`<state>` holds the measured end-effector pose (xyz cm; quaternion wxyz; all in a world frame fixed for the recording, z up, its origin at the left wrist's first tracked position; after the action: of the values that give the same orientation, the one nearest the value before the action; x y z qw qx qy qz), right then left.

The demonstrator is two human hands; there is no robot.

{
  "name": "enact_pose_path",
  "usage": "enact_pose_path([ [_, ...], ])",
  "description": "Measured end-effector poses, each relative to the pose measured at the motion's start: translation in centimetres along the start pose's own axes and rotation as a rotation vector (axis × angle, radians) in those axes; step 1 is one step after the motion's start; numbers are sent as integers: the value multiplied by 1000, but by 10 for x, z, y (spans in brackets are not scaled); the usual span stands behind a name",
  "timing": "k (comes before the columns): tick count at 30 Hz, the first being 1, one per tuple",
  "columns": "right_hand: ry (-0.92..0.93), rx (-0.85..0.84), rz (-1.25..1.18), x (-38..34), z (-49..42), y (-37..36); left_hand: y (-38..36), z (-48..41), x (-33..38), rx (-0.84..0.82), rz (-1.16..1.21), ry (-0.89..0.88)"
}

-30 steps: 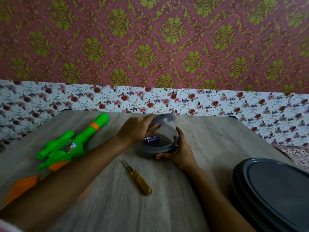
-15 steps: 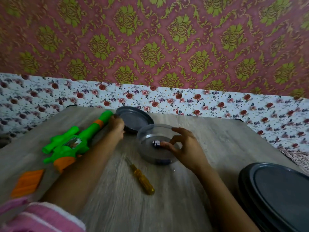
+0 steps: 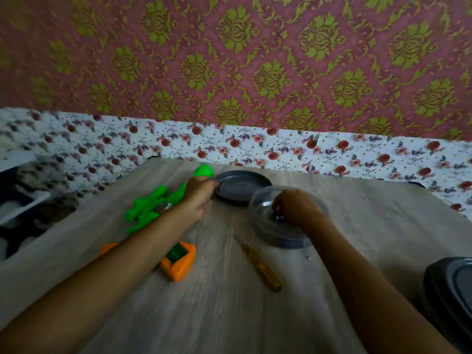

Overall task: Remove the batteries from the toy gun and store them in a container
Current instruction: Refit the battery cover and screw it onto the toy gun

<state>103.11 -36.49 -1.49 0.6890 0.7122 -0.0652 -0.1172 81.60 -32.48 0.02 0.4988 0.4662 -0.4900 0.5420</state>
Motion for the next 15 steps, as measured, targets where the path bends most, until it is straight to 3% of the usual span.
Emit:
enact_pose_path([
  [4, -16, -88, -7, 1, -9, -2, 53, 28, 13, 101, 107, -202],
  [8, -22, -195, 13, -1, -5, -1, 96, 63, -2, 144, 451, -156],
  [10, -25, -87, -7, -7, 4, 12, 108, 76, -13, 136, 467, -130],
  [12, 47, 198, -87, -28, 18, 39, 116, 84, -33, 183, 498, -54],
  [14, 193, 417, -304, -64, 46, 60, 117, 89, -55, 213, 544, 54],
  [15, 251, 444, -452, -82, 56, 62, 114, 91, -64, 206, 567, 103],
])
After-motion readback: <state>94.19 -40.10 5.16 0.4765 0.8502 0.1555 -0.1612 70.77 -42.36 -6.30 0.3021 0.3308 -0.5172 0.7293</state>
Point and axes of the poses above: each hand's wrist, its own z-axis away from the middle knuckle, its own y-axis out of the back of the hand, x = y × z, the point moved 9 cm from there along -z, towards the middle knuckle, and after that the axes turned 7 degrees about z, right-handed, at the moved point
